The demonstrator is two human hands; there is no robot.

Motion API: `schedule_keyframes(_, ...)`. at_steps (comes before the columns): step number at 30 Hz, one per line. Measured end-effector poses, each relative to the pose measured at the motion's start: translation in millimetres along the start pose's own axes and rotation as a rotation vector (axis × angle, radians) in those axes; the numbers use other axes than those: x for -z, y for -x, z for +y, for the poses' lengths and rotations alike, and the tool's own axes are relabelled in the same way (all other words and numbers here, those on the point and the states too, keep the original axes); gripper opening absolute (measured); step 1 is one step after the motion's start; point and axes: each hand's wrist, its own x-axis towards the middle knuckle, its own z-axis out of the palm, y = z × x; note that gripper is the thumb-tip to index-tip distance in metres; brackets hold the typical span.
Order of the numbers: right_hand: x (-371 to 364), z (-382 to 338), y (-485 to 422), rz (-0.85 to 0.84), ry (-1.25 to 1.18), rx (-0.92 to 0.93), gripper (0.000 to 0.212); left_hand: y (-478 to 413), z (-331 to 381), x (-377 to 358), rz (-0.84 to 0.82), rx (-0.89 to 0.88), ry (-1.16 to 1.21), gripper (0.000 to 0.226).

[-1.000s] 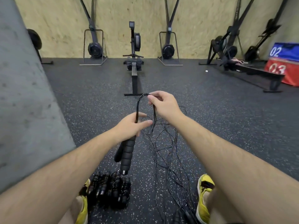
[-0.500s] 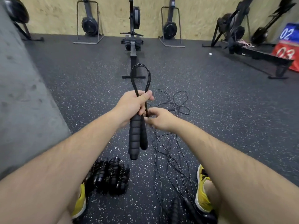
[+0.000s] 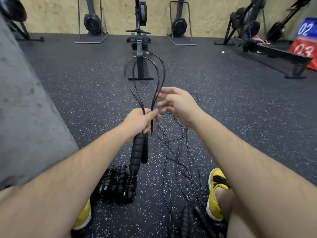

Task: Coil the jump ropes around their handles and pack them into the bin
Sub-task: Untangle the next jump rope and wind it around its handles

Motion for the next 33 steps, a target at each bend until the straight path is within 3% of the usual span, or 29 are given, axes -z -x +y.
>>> schedule_keyframes(2,2.2,13.9,4.8,-0.092,0.371,-0.049,0.047,-1.3,13.5,4.8,-0.009,-0.038,0.105,0.034)
schedule_keyframes(5,-3.3,41.4,11.1,-0.321,0.676,-0.124,0.031,-2.4,34.1,11.6,-0.017,-0.081,0.250,0.036)
schedule_keyframes(7,-8.3,48.9,11.1,-0.323,0.678,-0.104,0.012,-4.3,41.7,18.7,0.003,-0.099,0.277,0.040)
schedule_keyframes(10,-8.6,33.3,6.2,-0.186,0.589,-0.071,0.017,-5.3,32.6,32.6,0.018,-0.083,0.227,0.049)
schedule_keyframes(13,-5.3,10.6,5.9,-0.063,0.450,0.051,0.017,5.4,14.4,29.5,-0.105,-0.015,0.026,0.036)
schedule_keyframes(14,-4.2,6.4,6.0,-0.032,0.412,0.078,0.017,8.6,9.2,24.6,-0.145,0.011,-0.016,0.043)
schedule_keyframes(17,-2.2,6.3,6.2,0.056,0.344,0.071,0.017,13.6,-0.2,11.5,-0.199,0.043,0.060,0.054)
schedule_keyframes(20,1.9,5.8,2.6,0.152,0.189,0.029,0.020,18.9,-1.1,4.2,-0.279,0.042,-0.083,0.040)
schedule_keyframes(22,5.2,4.3,2.7,0.135,0.147,-0.035,0.025,20.4,1.4,-0.5,-0.226,0.047,-0.126,0.029)
schedule_keyframes(27,1.6,16.8,14.8,-0.053,0.424,-0.138,0.028,12.1,10.8,-5.0,-0.124,0.025,-0.131,0.037)
schedule_keyframes(33,-5.0,22.5,5.8,0.084,0.607,-0.106,0.021,10.5,15.9,-14.1,-0.078,0.058,-0.169,0.032)
